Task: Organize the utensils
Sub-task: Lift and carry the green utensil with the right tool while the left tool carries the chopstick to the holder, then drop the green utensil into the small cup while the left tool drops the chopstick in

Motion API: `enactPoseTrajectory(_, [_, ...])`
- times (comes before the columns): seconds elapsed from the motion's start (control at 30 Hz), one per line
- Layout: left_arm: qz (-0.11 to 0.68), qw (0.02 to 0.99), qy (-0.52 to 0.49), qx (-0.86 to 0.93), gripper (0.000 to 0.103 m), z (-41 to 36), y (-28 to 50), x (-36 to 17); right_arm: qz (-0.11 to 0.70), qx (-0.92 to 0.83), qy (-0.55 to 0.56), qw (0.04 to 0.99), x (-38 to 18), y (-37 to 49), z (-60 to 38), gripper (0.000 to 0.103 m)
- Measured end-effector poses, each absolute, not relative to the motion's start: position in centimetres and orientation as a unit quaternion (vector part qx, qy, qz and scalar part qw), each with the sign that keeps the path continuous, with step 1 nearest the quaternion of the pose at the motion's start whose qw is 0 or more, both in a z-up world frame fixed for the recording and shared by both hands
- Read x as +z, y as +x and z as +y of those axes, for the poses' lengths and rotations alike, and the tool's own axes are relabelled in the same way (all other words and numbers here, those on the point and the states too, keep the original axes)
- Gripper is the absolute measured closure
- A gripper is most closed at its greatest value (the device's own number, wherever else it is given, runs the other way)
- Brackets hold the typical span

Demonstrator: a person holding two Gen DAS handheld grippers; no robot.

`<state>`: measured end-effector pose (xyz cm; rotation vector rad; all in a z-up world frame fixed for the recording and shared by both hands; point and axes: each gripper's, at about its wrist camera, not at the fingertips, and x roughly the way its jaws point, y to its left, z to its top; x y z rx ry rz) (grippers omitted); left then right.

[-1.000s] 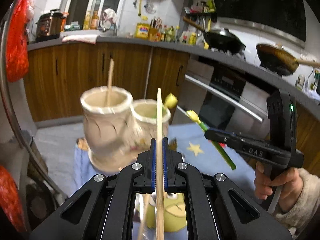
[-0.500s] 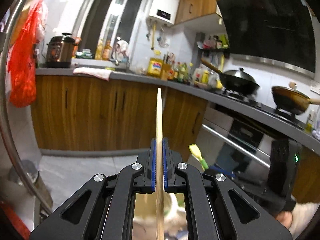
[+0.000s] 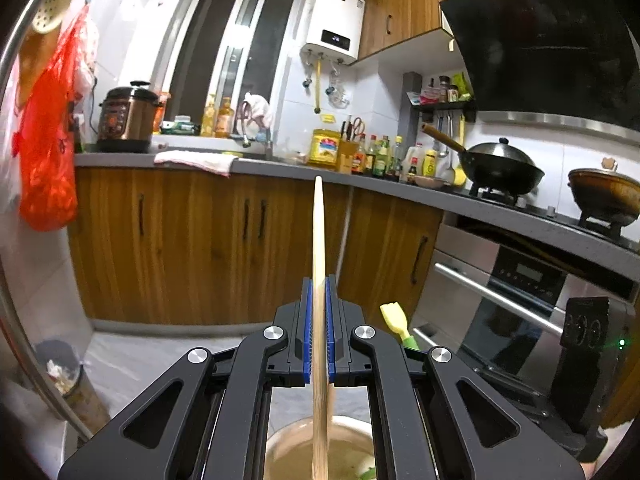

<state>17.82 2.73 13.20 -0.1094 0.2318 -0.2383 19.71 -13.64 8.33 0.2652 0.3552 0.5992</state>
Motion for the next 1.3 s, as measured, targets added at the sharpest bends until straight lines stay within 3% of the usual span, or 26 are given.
enactPoseTrajectory(0.63, [0.109,0.987,-0.031,-0.111,0.097,2.8,16.6,11.5,0.128,0.266,0.053,0.954,7.0,18.4,-12.3,0.093])
enactPoseTrajectory(1.3, [0.162,0.977,-0.037,-0.136,0.097,4.4,13.4,9.2,0.174,0.297,0.059,0.937,6.6,15.6,-14.7,0.093])
